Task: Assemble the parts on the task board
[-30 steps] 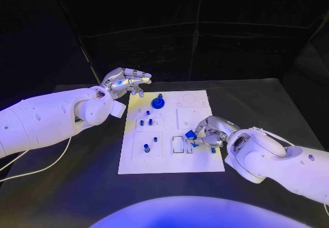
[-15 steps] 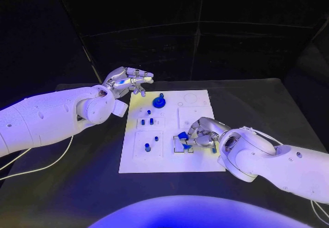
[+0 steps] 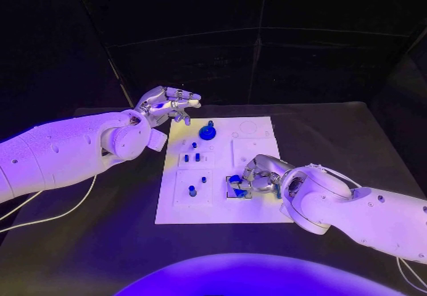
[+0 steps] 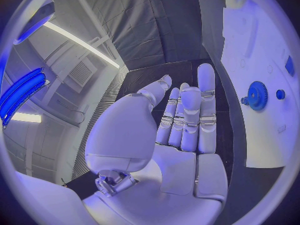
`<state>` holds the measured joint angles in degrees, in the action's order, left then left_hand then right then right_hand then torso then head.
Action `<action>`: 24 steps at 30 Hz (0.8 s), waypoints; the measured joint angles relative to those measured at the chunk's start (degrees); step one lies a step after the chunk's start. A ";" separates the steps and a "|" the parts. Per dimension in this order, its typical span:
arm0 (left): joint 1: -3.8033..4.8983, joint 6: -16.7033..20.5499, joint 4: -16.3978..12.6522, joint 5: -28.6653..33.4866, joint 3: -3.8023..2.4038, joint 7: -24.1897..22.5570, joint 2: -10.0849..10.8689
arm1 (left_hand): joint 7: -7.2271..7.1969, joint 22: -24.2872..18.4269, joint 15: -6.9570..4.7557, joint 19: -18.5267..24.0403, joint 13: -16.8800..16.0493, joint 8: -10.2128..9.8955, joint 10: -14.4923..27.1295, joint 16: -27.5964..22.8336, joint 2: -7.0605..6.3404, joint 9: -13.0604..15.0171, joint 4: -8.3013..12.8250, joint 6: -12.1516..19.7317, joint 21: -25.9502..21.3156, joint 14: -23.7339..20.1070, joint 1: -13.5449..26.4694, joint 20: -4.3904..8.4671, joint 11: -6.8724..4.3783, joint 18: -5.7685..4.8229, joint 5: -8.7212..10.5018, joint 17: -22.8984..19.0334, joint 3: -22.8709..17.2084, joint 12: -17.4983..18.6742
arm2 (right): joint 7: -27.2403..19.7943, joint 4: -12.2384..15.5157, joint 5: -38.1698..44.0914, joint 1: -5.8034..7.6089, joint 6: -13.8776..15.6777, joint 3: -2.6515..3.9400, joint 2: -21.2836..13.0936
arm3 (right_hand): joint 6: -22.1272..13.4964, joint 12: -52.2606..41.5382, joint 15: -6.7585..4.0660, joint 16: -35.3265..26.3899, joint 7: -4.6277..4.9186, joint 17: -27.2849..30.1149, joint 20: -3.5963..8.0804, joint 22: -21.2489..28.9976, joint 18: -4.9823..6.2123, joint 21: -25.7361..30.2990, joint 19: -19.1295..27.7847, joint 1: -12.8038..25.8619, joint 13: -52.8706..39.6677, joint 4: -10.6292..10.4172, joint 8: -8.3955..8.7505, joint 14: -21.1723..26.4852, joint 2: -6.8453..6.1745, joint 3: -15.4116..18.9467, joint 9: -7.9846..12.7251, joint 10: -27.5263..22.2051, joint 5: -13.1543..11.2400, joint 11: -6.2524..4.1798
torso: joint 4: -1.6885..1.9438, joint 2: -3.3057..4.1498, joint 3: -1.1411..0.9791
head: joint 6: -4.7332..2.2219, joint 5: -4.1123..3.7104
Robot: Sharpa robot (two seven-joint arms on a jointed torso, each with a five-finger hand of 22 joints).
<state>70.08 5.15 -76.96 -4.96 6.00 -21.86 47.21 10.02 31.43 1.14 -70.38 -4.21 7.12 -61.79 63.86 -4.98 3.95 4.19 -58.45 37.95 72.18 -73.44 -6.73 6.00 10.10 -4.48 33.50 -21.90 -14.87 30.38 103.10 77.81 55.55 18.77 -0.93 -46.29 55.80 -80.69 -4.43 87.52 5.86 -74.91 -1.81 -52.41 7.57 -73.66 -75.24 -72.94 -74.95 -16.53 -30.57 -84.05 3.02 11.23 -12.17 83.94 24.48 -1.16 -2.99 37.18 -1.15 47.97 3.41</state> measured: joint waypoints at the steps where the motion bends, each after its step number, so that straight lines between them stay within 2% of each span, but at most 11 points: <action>1: 0.00 -0.01 0.00 0.00 0.00 0.01 -0.01 | 0.00 -0.03 0.01 0.00 0.00 0.00 0.06 0.00 0.00 0.00 -0.08 0.00 0.00 -0.01 0.00 0.00 -0.06 0.01 0.00 -0.06 0.08 0.00 | 0.07 -0.10 0.00 0.00 0.05 0.00 0.03 | 0.25 0.38 -0.01 0.00 -0.31 0.00 0.00 0.12 0.00 0.00 0.00 0.42 0.03 -0.05 -0.05 0.00 -0.38 0.36 -0.10 -0.13 -0.44 -0.13 | 0.00 0.00 0.00 | 0.00 0.00; 4: 0.00 -0.03 -0.02 0.00 0.00 0.03 -0.01 | 0.00 -0.04 0.01 0.00 0.00 0.00 0.06 0.00 0.00 0.00 -0.08 0.00 0.00 -0.01 0.00 0.00 -0.06 0.00 0.00 -0.07 0.08 0.00 | 0.28 -0.40 0.02 0.00 0.32 0.00 0.18 | 1.66 1.14 -0.13 0.00 -2.25 0.00 0.00 0.37 0.00 0.00 0.00 2.20 0.17 -0.05 -0.17 0.11 -0.53 1.64 -0.24 -0.89 -3.46 0.03 | -0.01 0.00 0.00 | -0.06 0.00; 5: 0.00 -0.03 -0.02 0.00 0.00 0.03 -0.01 | 0.00 -0.04 0.01 0.00 0.00 0.00 0.06 0.00 0.00 0.00 -0.08 0.00 0.00 -0.01 0.00 0.00 -0.06 0.00 0.00 -0.07 0.08 0.00 | 0.32 -0.46 0.03 0.00 0.43 0.00 0.24 | 2.07 1.32 -0.13 -0.11 -2.66 0.00 0.00 0.45 0.00 0.00 0.00 2.79 0.10 -0.07 -0.17 0.11 -0.69 2.18 -0.44 -1.09 -5.38 0.00 | -0.01 0.00 0.00 | -0.09 0.00; 7: 0.01 -0.03 -0.02 0.00 0.00 0.05 0.01 | 0.00 -0.04 0.01 0.00 0.00 0.00 0.06 0.00 0.00 0.00 -0.08 0.00 0.00 -0.01 0.00 0.00 -0.06 0.00 0.00 -0.07 0.08 0.00 | 0.35 -0.55 0.05 0.00 0.64 -0.01 0.39 | 2.11 1.49 -0.13 -0.31 -2.69 0.00 0.00 0.50 0.00 0.00 0.00 4.12 0.00 -0.08 -0.21 0.11 -1.20 3.45 -0.63 -1.17 -9.66 -0.08 | -0.01 0.00 0.00 | -0.10 0.00; 9: 0.01 -0.04 -0.02 0.00 0.00 0.06 0.02 | 0.00 -0.04 0.01 0.00 0.00 0.00 0.06 0.00 0.00 0.00 -0.08 0.00 0.00 -0.01 0.00 0.00 -0.06 0.00 0.00 -0.07 0.08 0.00 | 0.35 -0.57 0.07 0.00 0.83 -0.01 0.51 | 1.66 1.60 -0.13 -0.31 -2.60 0.00 0.00 0.54 0.00 0.00 0.00 5.65 -0.03 -0.10 -0.21 0.11 -1.54 4.39 -0.56 -1.17 -12.55 -0.08 | -0.01 0.00 0.00 | -0.13 0.03; 13: 0.01 -0.07 -0.02 0.00 0.00 0.08 0.02 | 0.00 -0.04 0.01 0.00 0.00 0.00 0.06 0.00 0.00 0.00 -0.08 0.00 0.00 -0.01 0.00 0.00 -0.06 0.00 0.00 -0.07 0.08 0.00 | 0.22 -0.60 0.08 0.00 1.21 -0.01 0.75 | 1.66 2.06 -0.13 -0.31 -2.60 0.00 0.00 0.64 0.00 0.24 0.00 9.01 -0.03 -0.25 -0.21 0.11 -2.65 4.83 -0.64 -1.19 -17.07 -0.06 | -0.01 0.00 -0.03 | -0.24 0.21; 15: 0.01 -0.09 -0.01 0.00 0.00 0.10 0.00 | 0.00 -0.04 0.01 0.00 0.00 0.00 0.06 0.00 0.00 0.00 -0.08 0.00 0.00 -0.01 0.00 0.00 -0.06 0.00 0.00 -0.07 0.08 0.00 | 0.12 -0.67 0.09 0.00 1.44 -0.01 0.80 | 1.40 2.22 -0.13 -0.35 -2.44 0.00 0.00 0.65 0.00 0.26 0.00 10.53 -0.03 -0.33 -0.21 0.11 -3.62 4.40 -0.79 -1.37 -18.92 0.13 | -0.03 0.00 -0.04 | -0.27 0.31; 17: 0.01 -0.11 -0.01 0.00 0.00 0.11 -0.01 | 0.00 -0.03 0.01 0.00 0.00 0.00 0.06 0.00 0.00 -0.02 -0.08 0.00 0.00 -0.01 0.00 0.00 -0.06 0.00 0.00 -0.06 0.08 0.00 | 0.05 -0.70 0.09 0.00 1.67 -0.01 0.80 | 1.26 2.43 -0.13 -0.54 -2.58 0.00 -0.01 0.65 0.00 0.26 0.00 11.46 -0.03 -0.32 -0.49 0.11 -4.51 3.55 -0.92 -1.36 -19.98 0.13 | -0.03 0.00 -0.04 | -0.27 0.35; 20: 0.01 -0.13 -0.01 0.00 0.00 0.12 0.00 | 0.00 -0.04 0.01 0.00 0.00 0.00 0.06 0.00 0.00 -0.05 -0.08 0.00 0.00 -0.01 0.00 0.00 -0.06 0.00 0.00 -0.06 0.08 0.00 | -0.05 -0.70 0.12 0.00 2.03 -0.01 0.74 | 1.26 2.47 -0.12 -0.54 -2.58 0.00 -0.01 0.65 0.00 0.26 0.00 11.97 -0.03 -0.27 -0.49 0.11 -4.56 2.79 -0.98 -1.36 -20.17 0.13 | -0.07 -0.01 -0.04 | -0.23 0.36; 24: 0.01 -0.15 -0.01 0.00 0.00 0.14 0.05 | 0.00 -0.03 0.01 0.00 0.00 0.00 0.06 0.00 0.00 -0.05 -0.08 0.00 0.00 -0.01 0.00 0.00 -0.06 0.00 0.00 -0.06 0.08 0.00 | -0.31 -0.48 0.21 0.00 2.50 -0.01 0.44 | 1.26 2.47 -0.12 -0.54 -2.58 0.00 -0.01 0.60 0.00 0.26 0.00 10.54 -0.03 0.11 -0.85 0.11 -3.81 1.58 -1.14 -1.36 -17.17 0.13 | -0.07 -0.01 -0.07 | -0.25 0.36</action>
<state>70.09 5.00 -76.97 -4.96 6.00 -21.71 47.26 10.02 31.40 1.15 -70.38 -4.21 7.12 -61.73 63.86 -4.98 3.90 4.11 -58.45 37.95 72.17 -73.44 -6.73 5.94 10.10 -4.48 33.44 -21.82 -14.87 30.07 102.62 78.02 55.54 21.27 -0.94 -45.85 57.07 -78.22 -4.55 86.99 3.27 -74.90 -1.82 -51.81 7.57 -73.40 -75.24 -62.40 -74.98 -16.42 -31.43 -83.93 -0.80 12.81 -13.31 82.58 7.31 -1.03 -3.07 37.17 -1.21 47.72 3.77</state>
